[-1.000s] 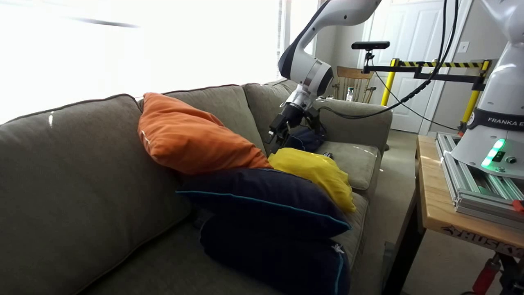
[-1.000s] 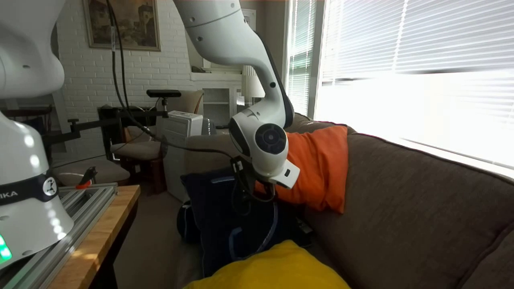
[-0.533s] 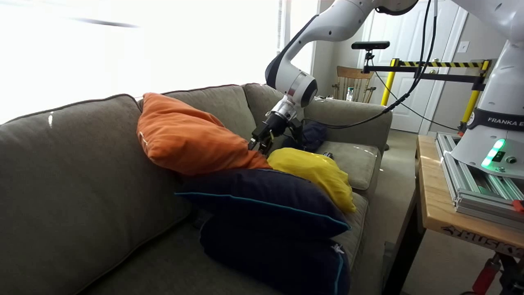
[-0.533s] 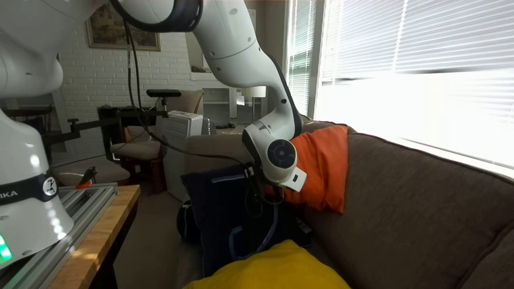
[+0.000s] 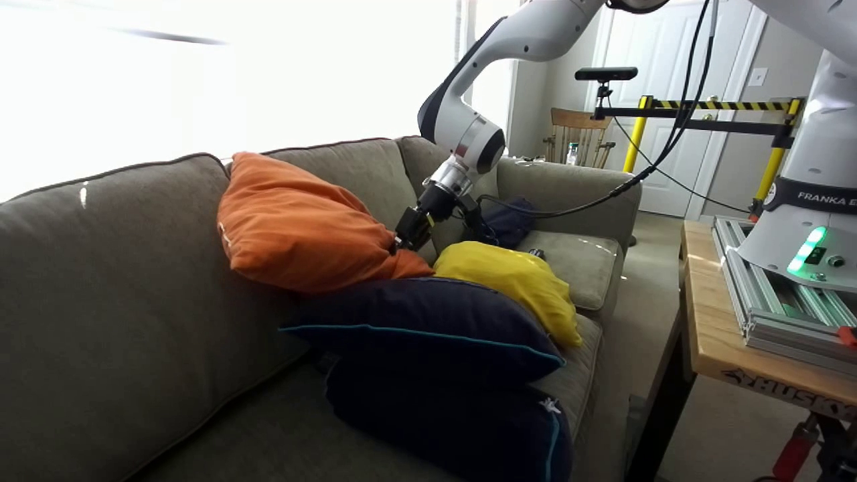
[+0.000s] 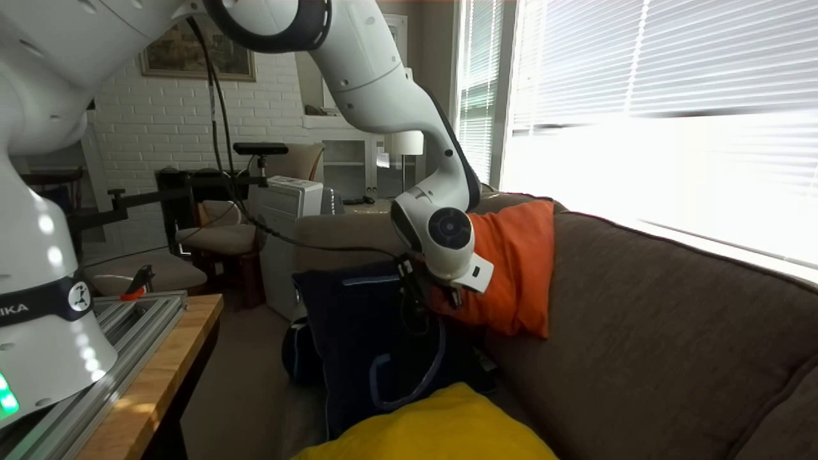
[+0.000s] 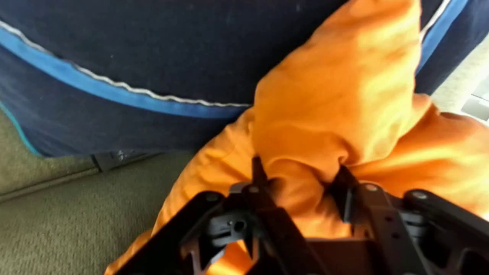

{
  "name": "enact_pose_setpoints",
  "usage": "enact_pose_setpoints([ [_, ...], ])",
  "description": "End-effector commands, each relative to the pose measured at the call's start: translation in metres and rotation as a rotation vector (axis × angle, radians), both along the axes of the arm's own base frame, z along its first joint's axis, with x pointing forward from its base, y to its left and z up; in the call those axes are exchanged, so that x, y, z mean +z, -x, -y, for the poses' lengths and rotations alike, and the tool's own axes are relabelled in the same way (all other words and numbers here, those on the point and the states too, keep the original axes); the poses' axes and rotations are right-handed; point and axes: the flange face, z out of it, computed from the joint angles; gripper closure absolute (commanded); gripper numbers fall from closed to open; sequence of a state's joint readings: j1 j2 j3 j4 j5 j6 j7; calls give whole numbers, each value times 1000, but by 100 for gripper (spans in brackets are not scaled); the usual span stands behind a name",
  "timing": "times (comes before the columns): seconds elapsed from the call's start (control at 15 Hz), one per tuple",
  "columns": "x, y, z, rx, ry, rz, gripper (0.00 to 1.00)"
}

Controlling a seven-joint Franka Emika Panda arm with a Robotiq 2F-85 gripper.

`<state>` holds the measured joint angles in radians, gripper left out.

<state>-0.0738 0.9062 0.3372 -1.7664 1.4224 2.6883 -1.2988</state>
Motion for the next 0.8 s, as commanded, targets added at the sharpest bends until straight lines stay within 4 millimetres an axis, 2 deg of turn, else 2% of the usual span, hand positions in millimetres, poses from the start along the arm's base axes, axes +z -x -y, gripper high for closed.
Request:
enact_pose_setpoints([
  [0.0,55,3,47,-110,110,37,88],
  [0.13,76,10,74,-159,159,36,99],
  [0.33,102,41,122,-222,207,-18,97],
  [0.4,109,54,136,-223,220,-50,100],
  [0.53,124,76,167,-217,272,-61,97],
  [0.73,153,96,211,-218,344,-45,97],
])
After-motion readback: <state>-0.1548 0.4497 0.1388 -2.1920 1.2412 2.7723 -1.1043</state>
